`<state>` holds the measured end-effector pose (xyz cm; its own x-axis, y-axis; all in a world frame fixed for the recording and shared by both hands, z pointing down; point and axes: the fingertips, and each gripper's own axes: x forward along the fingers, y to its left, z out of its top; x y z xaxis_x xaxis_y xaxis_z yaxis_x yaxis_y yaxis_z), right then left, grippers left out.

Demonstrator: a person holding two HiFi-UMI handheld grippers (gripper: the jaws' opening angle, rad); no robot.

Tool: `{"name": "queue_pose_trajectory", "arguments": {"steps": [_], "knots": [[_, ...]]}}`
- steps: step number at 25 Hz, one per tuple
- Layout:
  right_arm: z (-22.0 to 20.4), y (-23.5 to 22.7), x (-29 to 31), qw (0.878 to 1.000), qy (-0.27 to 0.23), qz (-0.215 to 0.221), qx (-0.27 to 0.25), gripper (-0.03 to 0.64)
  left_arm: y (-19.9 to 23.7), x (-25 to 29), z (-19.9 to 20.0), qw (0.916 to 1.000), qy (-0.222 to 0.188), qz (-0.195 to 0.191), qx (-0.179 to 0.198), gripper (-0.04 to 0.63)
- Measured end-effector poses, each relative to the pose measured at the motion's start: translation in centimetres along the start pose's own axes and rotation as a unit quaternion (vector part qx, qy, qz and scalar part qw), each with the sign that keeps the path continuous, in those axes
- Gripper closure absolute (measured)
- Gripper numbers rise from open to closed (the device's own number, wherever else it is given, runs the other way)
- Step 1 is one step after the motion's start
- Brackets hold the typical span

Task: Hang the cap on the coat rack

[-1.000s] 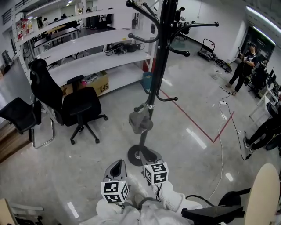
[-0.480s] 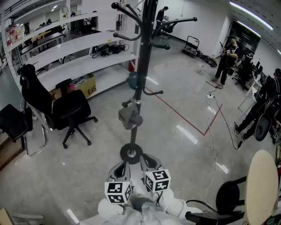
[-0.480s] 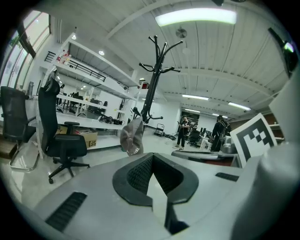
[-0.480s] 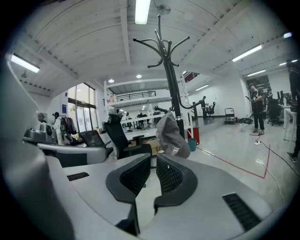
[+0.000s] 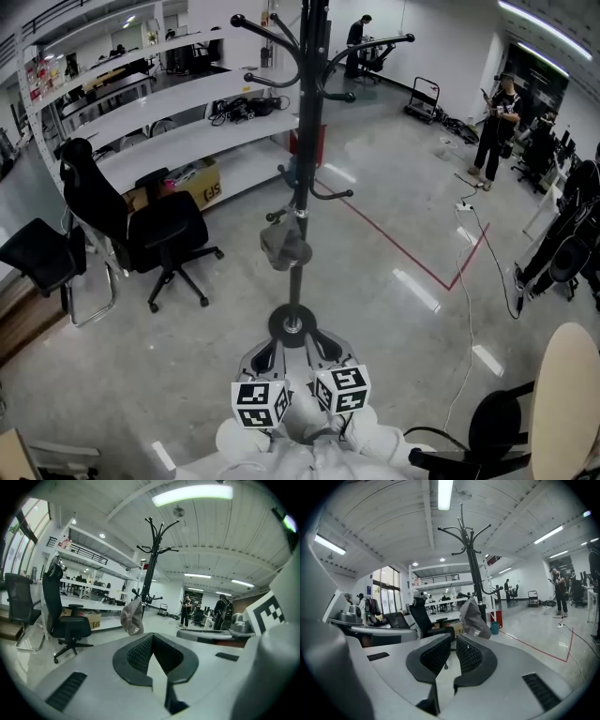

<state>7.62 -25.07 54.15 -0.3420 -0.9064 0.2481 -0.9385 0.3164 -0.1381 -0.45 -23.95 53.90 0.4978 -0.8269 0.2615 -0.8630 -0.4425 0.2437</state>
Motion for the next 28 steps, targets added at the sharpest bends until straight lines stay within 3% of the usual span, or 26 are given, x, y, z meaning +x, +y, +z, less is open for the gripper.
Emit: {"name": "queue_pose_trajectory", "arguments": {"steps": [7, 28], "knots": [[1.0, -0.2, -0.5, 1.000, -0.010, 0.009, -0.021, 0.606, -0.7, -0.1, 0.6, 0.9999, -0.008, 0.008, -0.001, 0.597], [0.8, -0.1, -0.5, 0.999, -0.001, 0.007, -0.031, 0.606, -0.7, -0.4, 1.0, 0.9998, -0.016, 0.011, -0.003, 0.597]]}}
